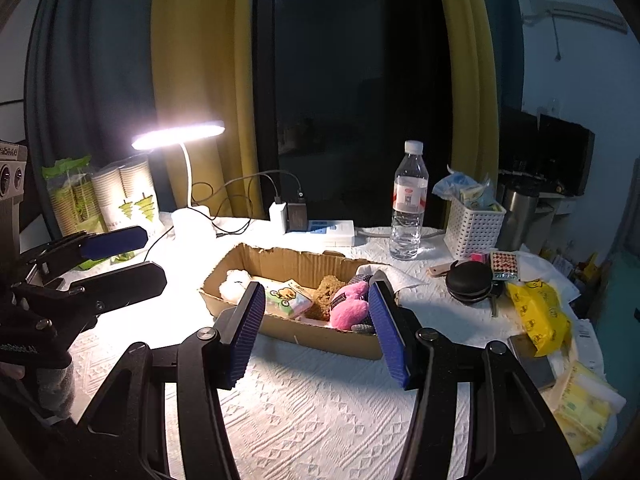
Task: Organize soft objects
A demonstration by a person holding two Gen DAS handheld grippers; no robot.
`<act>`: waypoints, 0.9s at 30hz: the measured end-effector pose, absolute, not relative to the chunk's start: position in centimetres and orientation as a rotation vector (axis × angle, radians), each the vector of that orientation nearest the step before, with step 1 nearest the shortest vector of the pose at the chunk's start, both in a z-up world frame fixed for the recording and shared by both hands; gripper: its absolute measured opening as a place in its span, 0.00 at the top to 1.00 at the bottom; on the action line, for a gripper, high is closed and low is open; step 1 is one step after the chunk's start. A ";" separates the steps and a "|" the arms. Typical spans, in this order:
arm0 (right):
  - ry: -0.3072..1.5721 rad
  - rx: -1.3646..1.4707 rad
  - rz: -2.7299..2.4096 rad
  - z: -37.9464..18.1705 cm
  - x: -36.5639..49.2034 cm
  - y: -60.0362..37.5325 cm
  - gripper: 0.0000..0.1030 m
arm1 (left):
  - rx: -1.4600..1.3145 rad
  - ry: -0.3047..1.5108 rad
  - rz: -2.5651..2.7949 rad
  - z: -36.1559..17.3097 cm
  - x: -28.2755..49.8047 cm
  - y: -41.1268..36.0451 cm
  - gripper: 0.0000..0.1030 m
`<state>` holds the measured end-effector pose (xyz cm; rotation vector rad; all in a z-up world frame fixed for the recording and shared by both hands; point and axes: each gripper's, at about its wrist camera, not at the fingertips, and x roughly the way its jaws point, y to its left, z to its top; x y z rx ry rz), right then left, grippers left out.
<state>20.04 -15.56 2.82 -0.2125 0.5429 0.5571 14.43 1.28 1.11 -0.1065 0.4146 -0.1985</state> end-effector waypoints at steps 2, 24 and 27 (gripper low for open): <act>0.531 -0.214 0.557 3.2 19.3 -15.5 0.45 | -0.104 0.407 -0.191 1.5 13.6 1.3 0.25; 0.409 -0.199 0.513 8.8 11.2 -17.1 0.31 | -0.057 0.239 0.008 6.4 5.0 0.7 0.07; 0.386 -0.201 0.504 9.5 10.0 -17.3 0.31 | -0.060 0.213 0.026 7.0 3.7 1.0 0.07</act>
